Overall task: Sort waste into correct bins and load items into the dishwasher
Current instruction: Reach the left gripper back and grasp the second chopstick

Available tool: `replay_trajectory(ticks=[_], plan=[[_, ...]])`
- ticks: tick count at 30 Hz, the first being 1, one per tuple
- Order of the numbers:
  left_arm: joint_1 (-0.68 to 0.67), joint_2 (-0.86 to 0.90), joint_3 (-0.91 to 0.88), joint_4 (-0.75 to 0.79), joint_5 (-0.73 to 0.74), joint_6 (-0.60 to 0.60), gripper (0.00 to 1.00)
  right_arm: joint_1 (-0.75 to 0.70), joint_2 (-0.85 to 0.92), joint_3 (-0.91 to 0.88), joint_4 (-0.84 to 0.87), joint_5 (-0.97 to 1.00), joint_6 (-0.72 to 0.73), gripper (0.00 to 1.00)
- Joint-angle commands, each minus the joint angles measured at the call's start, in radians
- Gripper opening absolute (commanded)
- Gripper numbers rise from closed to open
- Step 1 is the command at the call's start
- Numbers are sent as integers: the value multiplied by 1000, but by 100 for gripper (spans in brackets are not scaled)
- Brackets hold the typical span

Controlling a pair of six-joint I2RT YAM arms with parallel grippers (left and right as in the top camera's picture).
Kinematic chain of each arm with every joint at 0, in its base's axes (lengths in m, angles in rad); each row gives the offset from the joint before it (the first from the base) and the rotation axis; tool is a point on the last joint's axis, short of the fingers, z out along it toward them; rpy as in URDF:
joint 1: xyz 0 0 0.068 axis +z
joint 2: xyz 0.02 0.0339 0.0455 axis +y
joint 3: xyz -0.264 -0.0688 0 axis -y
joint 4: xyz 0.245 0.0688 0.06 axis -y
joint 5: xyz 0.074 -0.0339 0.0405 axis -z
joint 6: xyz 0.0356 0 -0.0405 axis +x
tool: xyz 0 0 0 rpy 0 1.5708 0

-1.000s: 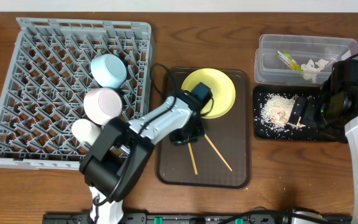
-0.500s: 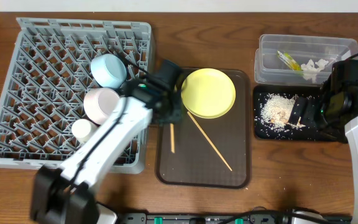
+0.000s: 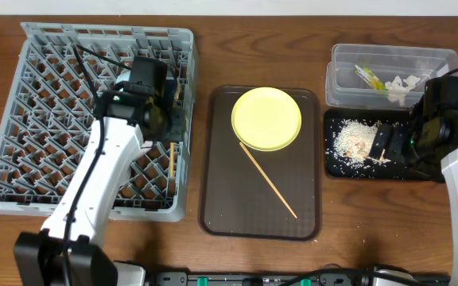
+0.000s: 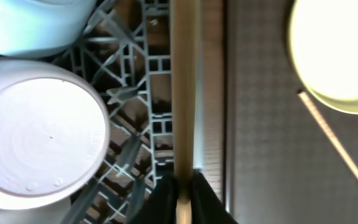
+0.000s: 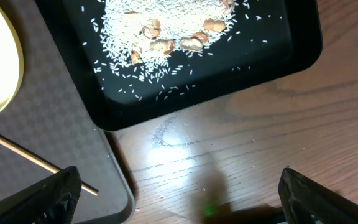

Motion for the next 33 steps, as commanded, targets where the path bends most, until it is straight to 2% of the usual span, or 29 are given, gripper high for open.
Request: replay_trajectory(ticks=[1, 5, 10, 12, 15, 16, 17, 22, 28, 33], plan=[[12, 50, 12, -4, -6, 37, 21, -9, -7, 17, -1, 6, -8, 99], [12, 86, 12, -4, -6, 37, 24, -9, -7, 17, -1, 6, -8, 99], [11, 58, 14, -8, 3, -5, 40, -9, -7, 17, -1, 6, -8, 99], [-2, 26, 14, -11, 126, -78, 43, -9, -7, 17, -1, 6, -8, 99], [-42, 18, 14, -8, 231, -128, 45, -9, -7, 17, 0, 6, -8, 99], [-67, 19, 11, -2, 238, -145, 50, -9, -7, 17, -1, 6, -8, 99], [-91, 20, 6, 9, 235, -159, 55, -9, -7, 17, 0, 6, -8, 99], [-238, 25, -37, 118, 214, -238, 55, -9, -7, 17, -1, 6, -8, 99], [-407, 83, -48, 158, 7, -492, 58, -9, -7, 17, -2, 6, -8, 99], [-523, 184, -48, 206, -32, -629, 60, -9, -7, 17, -5, 5, -8, 99]])
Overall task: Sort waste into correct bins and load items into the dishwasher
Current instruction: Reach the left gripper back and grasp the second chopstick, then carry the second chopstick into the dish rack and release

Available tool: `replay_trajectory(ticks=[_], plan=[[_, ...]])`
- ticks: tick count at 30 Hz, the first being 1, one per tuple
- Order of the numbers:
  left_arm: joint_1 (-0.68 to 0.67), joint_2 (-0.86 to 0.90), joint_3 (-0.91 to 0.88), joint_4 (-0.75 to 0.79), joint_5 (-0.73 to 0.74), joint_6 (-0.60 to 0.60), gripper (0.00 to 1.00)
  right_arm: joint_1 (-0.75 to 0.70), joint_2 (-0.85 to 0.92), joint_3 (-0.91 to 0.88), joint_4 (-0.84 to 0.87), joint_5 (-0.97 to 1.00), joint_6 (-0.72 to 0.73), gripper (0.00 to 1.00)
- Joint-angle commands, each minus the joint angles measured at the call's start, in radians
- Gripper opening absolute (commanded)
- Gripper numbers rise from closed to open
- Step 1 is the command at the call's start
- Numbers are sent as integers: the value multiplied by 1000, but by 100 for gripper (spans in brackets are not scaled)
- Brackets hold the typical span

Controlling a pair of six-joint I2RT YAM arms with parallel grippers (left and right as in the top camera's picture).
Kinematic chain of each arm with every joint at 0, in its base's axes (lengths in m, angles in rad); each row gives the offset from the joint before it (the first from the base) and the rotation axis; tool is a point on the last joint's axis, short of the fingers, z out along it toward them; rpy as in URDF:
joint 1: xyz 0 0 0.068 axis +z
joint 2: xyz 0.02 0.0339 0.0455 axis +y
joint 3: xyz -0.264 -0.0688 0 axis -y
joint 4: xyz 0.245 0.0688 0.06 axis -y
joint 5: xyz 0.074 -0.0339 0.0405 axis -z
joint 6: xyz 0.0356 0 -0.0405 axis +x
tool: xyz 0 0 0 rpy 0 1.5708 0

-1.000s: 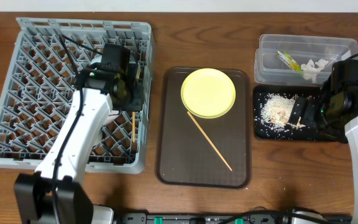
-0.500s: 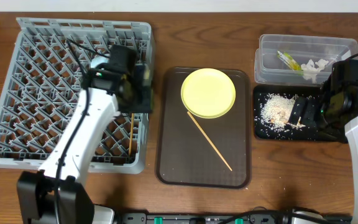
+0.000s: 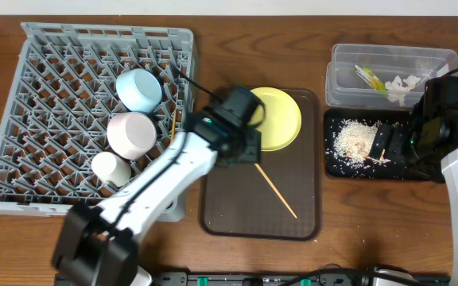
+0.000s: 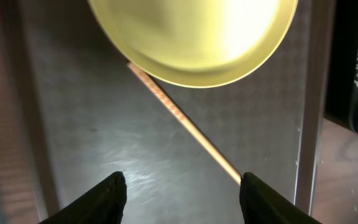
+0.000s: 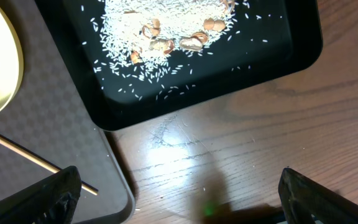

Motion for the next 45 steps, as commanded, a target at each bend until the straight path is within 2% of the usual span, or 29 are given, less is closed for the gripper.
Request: replay_trajectory(ticks=[1, 5, 15, 19, 23, 27, 28, 30, 36, 41, 45], plan=[[-74, 94, -14, 23, -70, -177, 60, -9, -7, 17, -4, 5, -8, 99], [-121, 175, -14, 43, -70, -234, 61, -9, -7, 17, -4, 5, -8, 99], [-158, 324, -14, 56, -70, -237, 62, -9, -7, 17, -4, 5, -8, 99], [-158, 330, -14, 21, -70, -237, 52, -9, -7, 17, -4, 6, -8, 99], [-157, 330, -14, 2, -69, -237, 29, -9, -7, 17, -4, 6, -8, 99], [-156, 330, -14, -10, -70, -237, 19, -9, -7, 17, -5, 5, -8, 99], [-155, 330, -14, -12, -69, -237, 12, -9, -7, 17, -5, 5, -8, 99], [-150, 330, -14, -12, -69, -237, 8, -9, -7, 17, -5, 5, -8, 99], [-104, 294, -14, -27, -70, -232, 8, -9, -7, 17, -5, 6, -8, 99], [-35, 197, -10, -28, -70, -133, 8, -9, -7, 17, -5, 6, -8, 99], [39, 85, 21, -68, -70, 35, 8, -9, -7, 17, -5, 5, -8, 99]])
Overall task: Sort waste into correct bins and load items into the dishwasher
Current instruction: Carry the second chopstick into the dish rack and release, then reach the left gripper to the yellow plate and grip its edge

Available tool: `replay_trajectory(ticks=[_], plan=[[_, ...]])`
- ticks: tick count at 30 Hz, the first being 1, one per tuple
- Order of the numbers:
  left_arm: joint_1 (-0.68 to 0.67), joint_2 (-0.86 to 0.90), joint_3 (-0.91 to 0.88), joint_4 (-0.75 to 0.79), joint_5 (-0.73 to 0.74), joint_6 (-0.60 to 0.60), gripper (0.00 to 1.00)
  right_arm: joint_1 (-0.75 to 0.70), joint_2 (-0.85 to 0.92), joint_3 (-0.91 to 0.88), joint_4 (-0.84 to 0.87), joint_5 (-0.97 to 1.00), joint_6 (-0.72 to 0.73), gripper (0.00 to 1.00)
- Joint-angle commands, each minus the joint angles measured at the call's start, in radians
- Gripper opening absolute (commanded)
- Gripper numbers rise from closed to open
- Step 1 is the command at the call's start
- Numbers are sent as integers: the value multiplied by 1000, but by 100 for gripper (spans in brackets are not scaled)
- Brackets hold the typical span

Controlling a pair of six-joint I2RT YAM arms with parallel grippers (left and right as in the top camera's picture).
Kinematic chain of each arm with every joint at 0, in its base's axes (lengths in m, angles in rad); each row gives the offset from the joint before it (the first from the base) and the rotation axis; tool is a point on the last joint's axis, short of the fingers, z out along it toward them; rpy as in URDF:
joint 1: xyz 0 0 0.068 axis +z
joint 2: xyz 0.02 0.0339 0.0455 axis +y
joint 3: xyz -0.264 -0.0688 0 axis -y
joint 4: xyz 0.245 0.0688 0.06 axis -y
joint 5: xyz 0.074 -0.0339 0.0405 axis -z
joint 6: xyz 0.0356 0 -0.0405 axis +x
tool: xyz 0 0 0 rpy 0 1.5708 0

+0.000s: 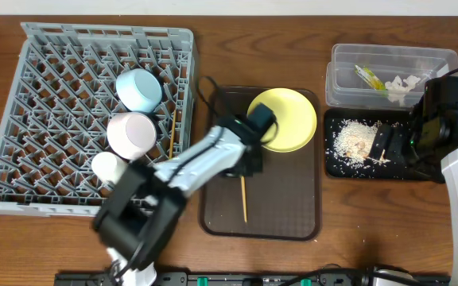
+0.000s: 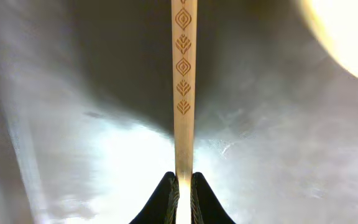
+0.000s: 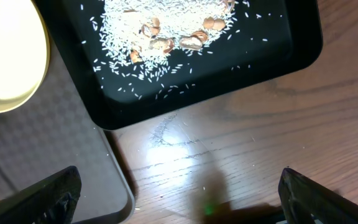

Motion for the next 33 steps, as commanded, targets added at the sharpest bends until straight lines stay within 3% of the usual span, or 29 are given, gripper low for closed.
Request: replay_trajectory(ticks=[1, 6, 12, 20, 25, 27, 33], plan=[[79, -150, 40, -50, -12, 217, 8, -9, -7, 17, -2, 6, -8, 99], [242, -300, 105, -130, -13, 428, 8, -9, -7, 17, -2, 6, -8, 99], [406, -329, 113, -151, -13, 600, 8, -9, -7, 17, -2, 5, -8, 99], [500, -224, 106, -145, -13, 615, 8, -9, -7, 17, -2, 0, -8, 99], [500, -167, 106, -142, -13, 626, 17, -9, -7, 17, -2, 0, -8, 99], [500, -169, 108, -143, -12, 625, 31, -9, -7, 17, -2, 0, -8, 99], [490, -237, 113, -140, 76, 626, 55, -9, -7, 17, 0, 0, -8, 99]])
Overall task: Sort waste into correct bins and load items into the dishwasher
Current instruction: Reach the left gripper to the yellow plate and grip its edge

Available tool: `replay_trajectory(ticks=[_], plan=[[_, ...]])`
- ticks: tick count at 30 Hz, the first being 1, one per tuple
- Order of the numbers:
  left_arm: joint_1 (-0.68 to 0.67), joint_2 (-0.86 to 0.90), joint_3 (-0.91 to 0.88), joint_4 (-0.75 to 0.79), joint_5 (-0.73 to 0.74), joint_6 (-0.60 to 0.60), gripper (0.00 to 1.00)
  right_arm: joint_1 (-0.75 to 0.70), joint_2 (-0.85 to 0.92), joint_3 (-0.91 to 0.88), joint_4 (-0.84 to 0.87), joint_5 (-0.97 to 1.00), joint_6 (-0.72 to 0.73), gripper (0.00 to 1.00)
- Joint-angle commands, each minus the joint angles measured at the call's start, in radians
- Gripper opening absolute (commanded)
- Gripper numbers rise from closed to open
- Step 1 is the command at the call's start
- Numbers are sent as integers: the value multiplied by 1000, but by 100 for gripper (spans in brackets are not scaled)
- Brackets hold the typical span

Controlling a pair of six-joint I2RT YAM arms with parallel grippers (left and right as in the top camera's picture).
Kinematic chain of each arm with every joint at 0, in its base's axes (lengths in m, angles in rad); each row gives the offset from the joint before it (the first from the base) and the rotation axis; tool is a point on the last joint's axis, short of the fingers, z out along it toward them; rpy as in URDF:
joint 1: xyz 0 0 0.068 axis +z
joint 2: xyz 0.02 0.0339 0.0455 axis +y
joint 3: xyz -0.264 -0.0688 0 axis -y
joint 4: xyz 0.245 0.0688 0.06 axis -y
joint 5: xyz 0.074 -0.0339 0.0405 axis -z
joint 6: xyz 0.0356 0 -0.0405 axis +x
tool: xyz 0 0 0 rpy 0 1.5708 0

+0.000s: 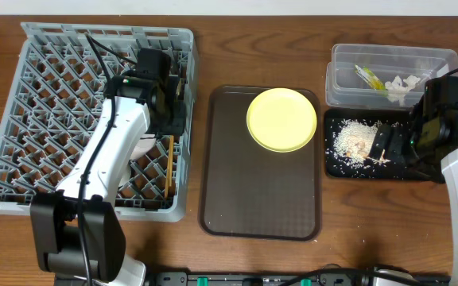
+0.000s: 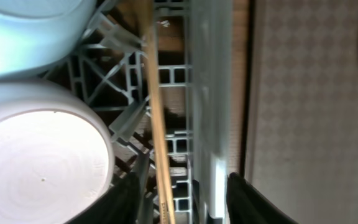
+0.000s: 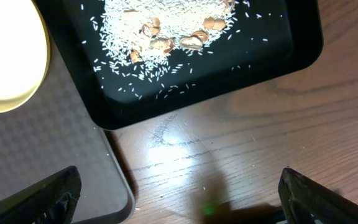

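My left gripper (image 1: 170, 119) hangs open over the right edge of the grey dish rack (image 1: 46, 119). In the left wrist view a wooden chopstick (image 2: 153, 118) lies in the rack's grid between the spread fingers of the left gripper (image 2: 182, 208), free of both. In the overhead view chopsticks (image 1: 168, 164) show in the rack's right column. A yellow plate (image 1: 282, 119) sits on the brown tray (image 1: 253, 199). My right gripper (image 3: 182, 205) is open and empty above the table, beside the black tray of rice (image 3: 197, 68).
A pale pink cup (image 2: 39, 158) and a light blue cup (image 2: 30, 25) stand upside down in the rack by the chopstick. A clear bin (image 1: 392, 67) with wrappers stands behind the black rice tray (image 1: 356, 147) at the right.
My left gripper was shut on the chopstick over the brown tray. Now it is open over the rack's right edge and the chopstick lies in the rack. The right arm has not moved.
My left gripper held a first chopstick at the rack while a second lay on the tray. Then it was open over the tray, the first left in the rack. Then it was shut on the second, with the plate shifted right. Now that one lies in the rack.
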Motion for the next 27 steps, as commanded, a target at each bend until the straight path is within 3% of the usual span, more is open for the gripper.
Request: replay_trajectory(ticks=[1, 4, 10, 20, 27], plan=[[-13, -77, 8, 16, 98, 12, 57, -9, -7, 17, 1, 0, -8, 99], [-69, -116, 8, 89, 202, 28, 63, -9, -7, 17, 3, 0, -8, 99], [-250, -88, 8, 229, 201, 85, 66, -9, -7, 17, 3, 0, -8, 99], [-534, 143, 8, 431, 164, 262, 70, -9, -7, 17, 2, 0, -8, 99], [-619, 321, 8, 473, -19, 315, 70, -9, -7, 17, 2, 0, -8, 99]])
